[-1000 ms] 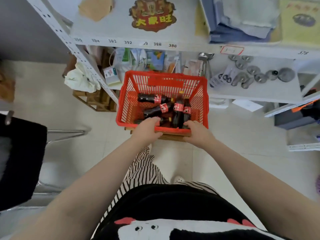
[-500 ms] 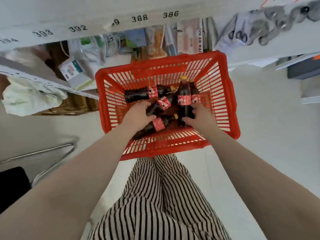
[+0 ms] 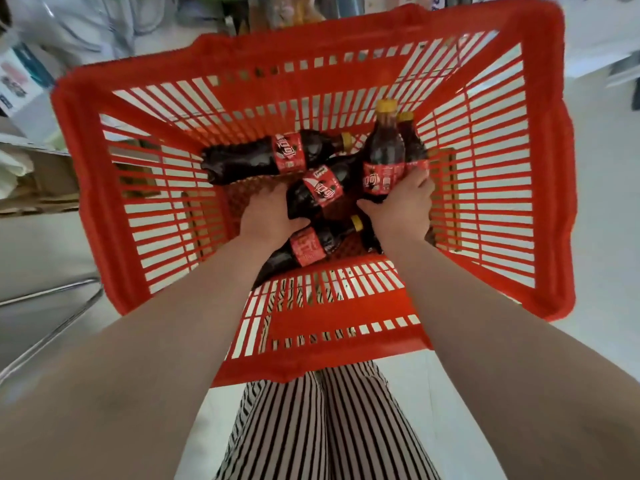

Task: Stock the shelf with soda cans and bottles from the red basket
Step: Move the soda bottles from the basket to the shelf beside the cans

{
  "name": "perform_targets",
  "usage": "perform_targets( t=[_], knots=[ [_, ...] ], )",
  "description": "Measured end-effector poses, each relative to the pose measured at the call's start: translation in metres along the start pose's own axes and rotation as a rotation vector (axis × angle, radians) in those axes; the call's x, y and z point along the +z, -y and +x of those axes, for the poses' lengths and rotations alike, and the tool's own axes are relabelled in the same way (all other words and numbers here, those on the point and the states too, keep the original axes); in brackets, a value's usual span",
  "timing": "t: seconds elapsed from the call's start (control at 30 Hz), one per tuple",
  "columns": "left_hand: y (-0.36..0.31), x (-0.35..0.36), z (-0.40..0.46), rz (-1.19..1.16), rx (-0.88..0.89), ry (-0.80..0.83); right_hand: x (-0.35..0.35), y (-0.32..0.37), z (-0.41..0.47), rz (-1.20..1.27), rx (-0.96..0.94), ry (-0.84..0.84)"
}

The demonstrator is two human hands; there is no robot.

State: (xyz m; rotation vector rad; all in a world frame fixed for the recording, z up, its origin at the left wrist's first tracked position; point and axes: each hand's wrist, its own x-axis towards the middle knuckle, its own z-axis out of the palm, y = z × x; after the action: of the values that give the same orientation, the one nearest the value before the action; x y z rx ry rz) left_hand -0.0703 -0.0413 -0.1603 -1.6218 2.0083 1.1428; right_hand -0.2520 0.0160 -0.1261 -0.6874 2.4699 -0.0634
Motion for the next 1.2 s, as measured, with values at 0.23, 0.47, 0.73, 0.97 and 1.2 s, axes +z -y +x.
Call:
perform_targets(
  t=[0.23, 0.47, 0.73, 0.97, 1.2],
  knots=[
    [0.000, -0.008, -0.009, -0.032, 0.001, -0.053, 0.000, 0.000, 0.001, 0.075, 0.028, 0.031],
    [-0.008, -0.036, -0.058, -0.215, -0.128, 0.057, -0.048, -0.006, -0.020, 0.199, -0.081, 0.096],
    [-0.057, -0.100, -0.166, -0.856, -0.257, 0.053, -0.165, -0.004, -0.096, 0.503, -0.172, 0.222],
    [-0.081, -0.133, -0.254, -0.873, -0.073, 0.043, -0.227, -0.029, -0.202, 0.908, -0.128, 0.359],
    [-0.106, -0.137, -0.327, -0.711, 0.191, 0.228, -0.247, -0.087, -0.317, 1.155, -0.011, 0.152]
  ],
)
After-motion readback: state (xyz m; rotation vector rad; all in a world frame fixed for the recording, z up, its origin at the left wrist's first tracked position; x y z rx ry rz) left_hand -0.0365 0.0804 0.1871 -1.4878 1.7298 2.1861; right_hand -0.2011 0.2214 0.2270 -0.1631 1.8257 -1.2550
